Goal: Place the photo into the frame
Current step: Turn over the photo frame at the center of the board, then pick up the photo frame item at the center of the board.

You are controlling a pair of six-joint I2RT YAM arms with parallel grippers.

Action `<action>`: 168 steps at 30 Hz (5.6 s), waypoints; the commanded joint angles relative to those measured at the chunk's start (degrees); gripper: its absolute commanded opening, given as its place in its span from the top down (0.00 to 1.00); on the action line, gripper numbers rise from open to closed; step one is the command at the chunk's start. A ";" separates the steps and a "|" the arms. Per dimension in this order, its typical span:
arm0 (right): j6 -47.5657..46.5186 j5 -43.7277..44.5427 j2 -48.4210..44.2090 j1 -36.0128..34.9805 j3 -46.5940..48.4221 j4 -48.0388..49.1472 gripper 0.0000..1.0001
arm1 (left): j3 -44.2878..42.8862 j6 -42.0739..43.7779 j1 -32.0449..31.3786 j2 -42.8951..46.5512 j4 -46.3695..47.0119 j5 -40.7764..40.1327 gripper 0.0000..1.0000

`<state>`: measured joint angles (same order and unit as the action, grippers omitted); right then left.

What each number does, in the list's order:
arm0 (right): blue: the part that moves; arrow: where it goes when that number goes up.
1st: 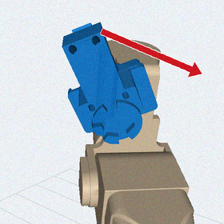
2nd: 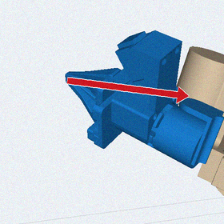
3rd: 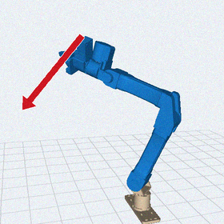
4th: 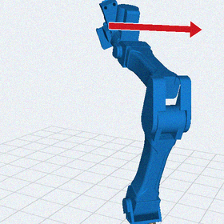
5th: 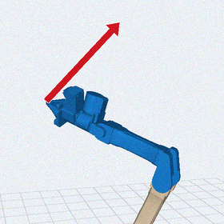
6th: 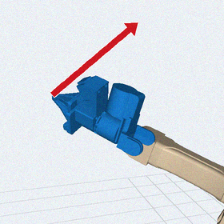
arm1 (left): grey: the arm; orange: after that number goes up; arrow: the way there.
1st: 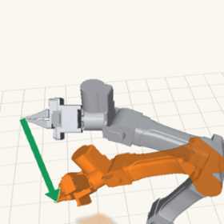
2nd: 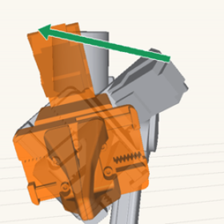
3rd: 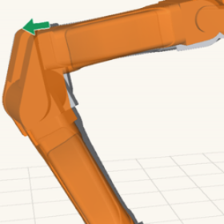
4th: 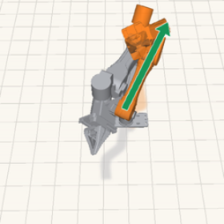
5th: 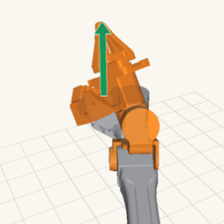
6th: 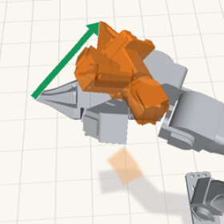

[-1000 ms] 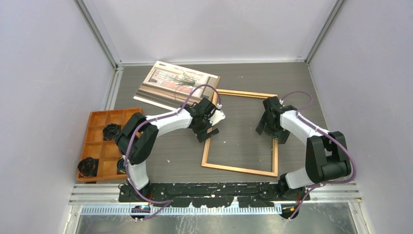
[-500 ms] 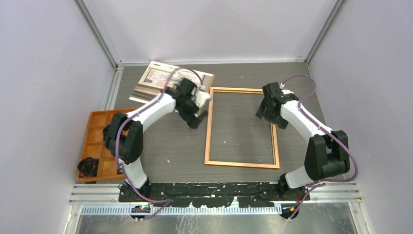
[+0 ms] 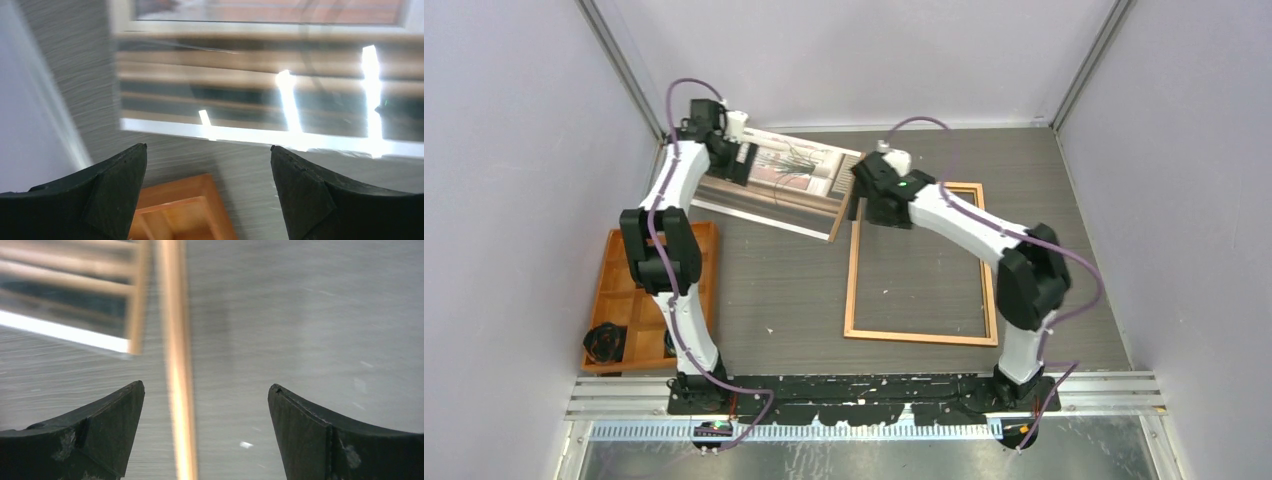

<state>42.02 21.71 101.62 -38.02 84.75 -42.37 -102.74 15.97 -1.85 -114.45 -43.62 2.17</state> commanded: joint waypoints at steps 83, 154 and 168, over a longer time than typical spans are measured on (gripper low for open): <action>10.14 -9.73 41.94 4.00 38.20 10.26 0.15 | 2.85 5.72 -8.79 -13.76 3.41 -15.11 0.24; 16.26 -22.34 2.00 8.46 -1.61 37.84 0.99 | -17.85 4.98 -9.86 0.23 -20.24 -3.73 0.14; 29.70 3.71 -41.69 9.27 -41.48 19.19 0.99 | -0.55 2.36 -16.61 7.70 -16.49 -6.09 0.16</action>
<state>65.58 15.55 66.59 -26.98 50.11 -13.04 -108.55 18.79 -15.55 -108.51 -61.12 -2.24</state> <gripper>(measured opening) 0.020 0.843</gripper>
